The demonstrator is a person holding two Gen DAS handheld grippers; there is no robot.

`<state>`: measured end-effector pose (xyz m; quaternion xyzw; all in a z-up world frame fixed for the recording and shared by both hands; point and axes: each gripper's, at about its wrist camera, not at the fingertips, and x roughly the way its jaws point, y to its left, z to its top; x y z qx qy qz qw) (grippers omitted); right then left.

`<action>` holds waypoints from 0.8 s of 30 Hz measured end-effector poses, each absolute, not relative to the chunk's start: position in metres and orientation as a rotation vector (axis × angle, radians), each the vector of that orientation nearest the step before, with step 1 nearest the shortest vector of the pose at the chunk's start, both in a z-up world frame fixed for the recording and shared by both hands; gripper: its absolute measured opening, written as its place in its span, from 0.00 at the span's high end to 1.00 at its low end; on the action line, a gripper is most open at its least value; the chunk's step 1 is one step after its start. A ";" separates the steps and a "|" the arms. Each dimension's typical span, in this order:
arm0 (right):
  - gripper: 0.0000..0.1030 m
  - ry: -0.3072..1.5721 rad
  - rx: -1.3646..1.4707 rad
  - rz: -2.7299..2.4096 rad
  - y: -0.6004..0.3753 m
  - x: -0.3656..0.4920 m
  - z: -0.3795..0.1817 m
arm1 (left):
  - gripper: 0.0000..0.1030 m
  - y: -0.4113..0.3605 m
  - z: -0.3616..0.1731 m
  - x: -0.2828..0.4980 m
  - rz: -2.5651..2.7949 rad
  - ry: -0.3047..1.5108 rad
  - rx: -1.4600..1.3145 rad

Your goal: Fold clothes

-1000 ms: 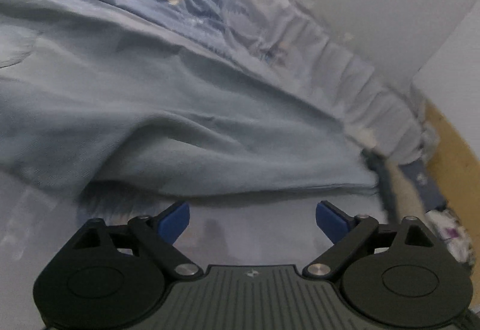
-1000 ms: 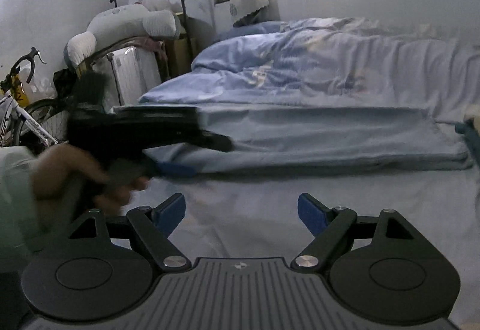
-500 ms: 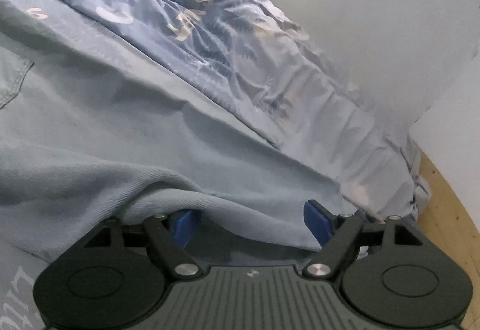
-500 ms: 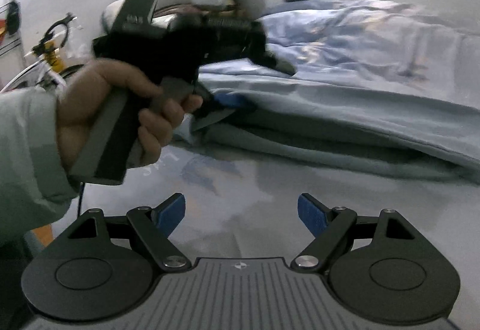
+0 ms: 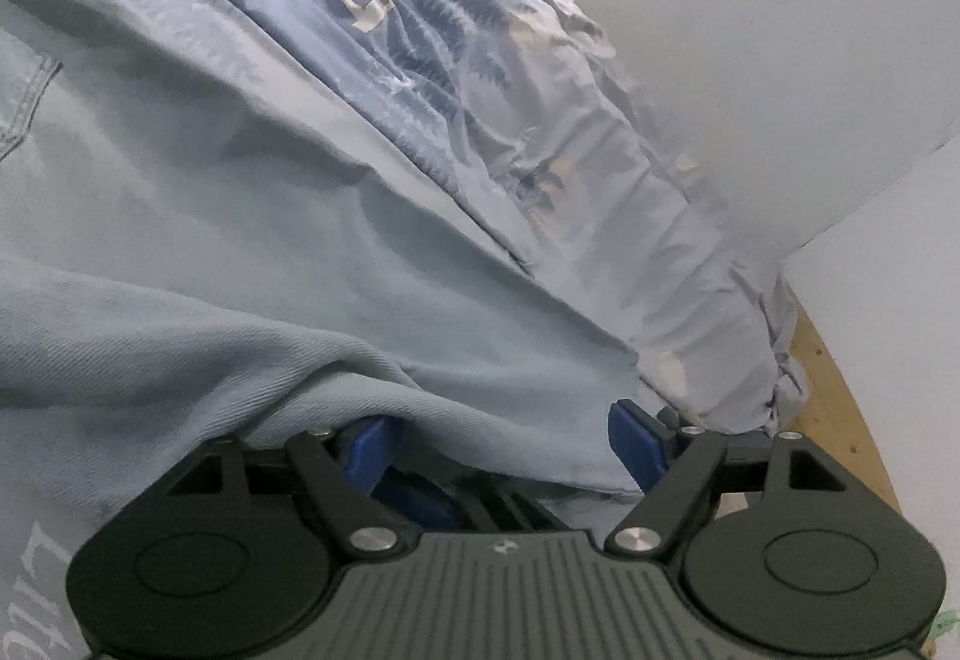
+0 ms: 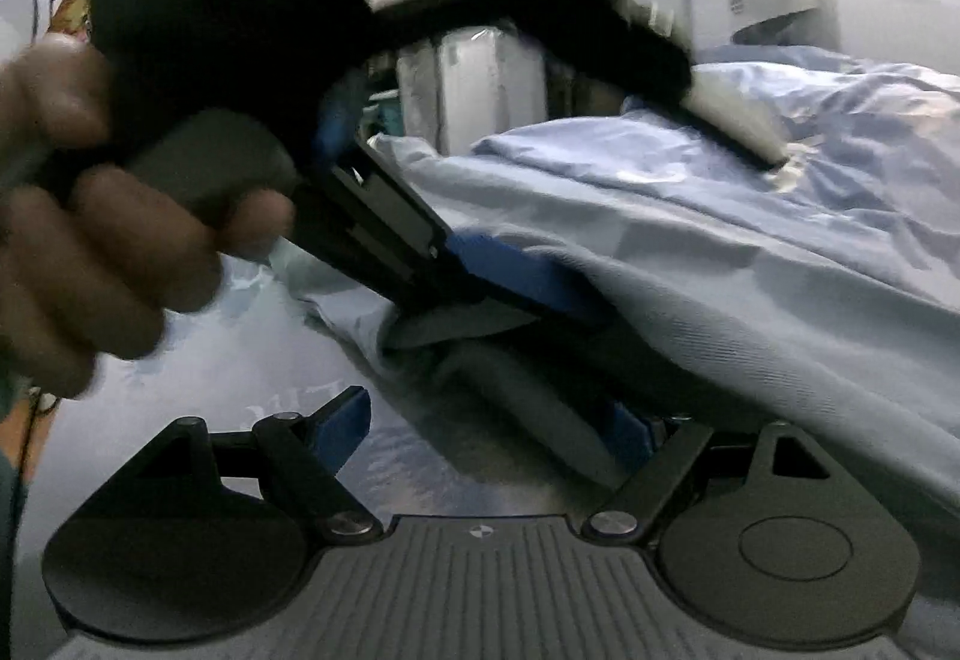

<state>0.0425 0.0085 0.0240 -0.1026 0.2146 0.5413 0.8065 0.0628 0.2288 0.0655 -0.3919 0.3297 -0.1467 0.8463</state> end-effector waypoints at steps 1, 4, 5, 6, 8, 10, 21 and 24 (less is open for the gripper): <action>0.18 0.463 -0.224 1.176 0.013 0.046 0.023 | 0.26 0.230 0.066 0.062 -0.311 0.692 -0.825; 0.18 0.479 -0.242 1.228 0.030 0.055 0.018 | 0.26 0.233 0.067 0.062 -0.307 0.679 -0.824; 0.18 0.482 -0.250 1.243 0.037 0.057 0.017 | 0.26 0.235 0.067 0.062 -0.301 0.678 -0.822; 0.18 0.484 -0.256 1.260 0.043 0.059 0.015 | 0.26 0.236 0.067 0.061 -0.298 0.674 -0.822; 0.18 0.468 -0.260 1.291 0.053 0.061 0.015 | 0.26 0.242 0.071 0.056 -0.301 0.656 -0.834; 0.18 0.455 -0.259 1.318 0.062 0.065 0.014 | 0.25 0.251 0.077 0.047 -0.302 0.615 -0.845; 0.48 0.525 -0.165 1.314 0.064 0.042 0.017 | 0.18 0.321 0.072 0.007 -0.052 0.531 -0.812; 0.56 0.541 -0.145 1.277 0.053 0.025 0.022 | 0.18 0.330 0.068 0.002 -0.015 0.538 -0.802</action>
